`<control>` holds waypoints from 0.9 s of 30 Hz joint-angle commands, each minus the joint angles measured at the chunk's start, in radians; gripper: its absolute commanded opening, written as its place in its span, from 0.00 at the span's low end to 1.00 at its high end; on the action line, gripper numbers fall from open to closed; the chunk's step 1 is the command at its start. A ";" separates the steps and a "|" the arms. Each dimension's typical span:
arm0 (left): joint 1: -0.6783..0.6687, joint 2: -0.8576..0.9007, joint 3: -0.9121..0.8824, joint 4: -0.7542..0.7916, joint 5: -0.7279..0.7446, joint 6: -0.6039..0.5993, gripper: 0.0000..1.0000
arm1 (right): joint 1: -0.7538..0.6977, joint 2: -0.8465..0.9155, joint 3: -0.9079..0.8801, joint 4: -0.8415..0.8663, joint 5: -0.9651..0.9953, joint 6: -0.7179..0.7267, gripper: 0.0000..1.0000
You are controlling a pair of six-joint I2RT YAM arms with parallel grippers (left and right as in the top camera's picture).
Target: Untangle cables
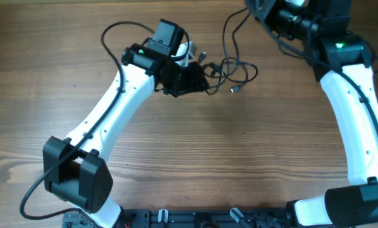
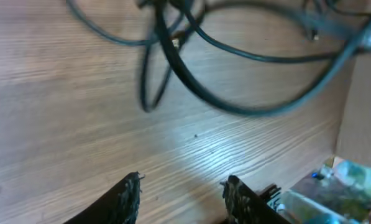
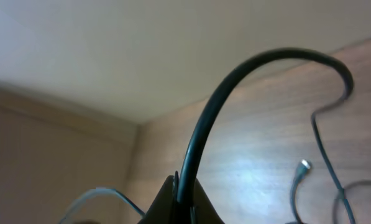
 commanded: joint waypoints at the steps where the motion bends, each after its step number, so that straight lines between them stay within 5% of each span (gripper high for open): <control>1: -0.015 0.005 -0.003 0.091 0.002 0.074 0.46 | -0.029 -0.001 0.011 0.083 -0.121 0.143 0.04; 15: -0.018 0.023 -0.003 0.314 -0.199 0.001 0.42 | -0.041 -0.001 0.011 0.133 -0.294 0.159 0.04; 27: -0.018 0.023 -0.003 0.455 0.108 -0.025 0.62 | -0.043 0.034 0.011 0.108 -0.326 0.125 0.04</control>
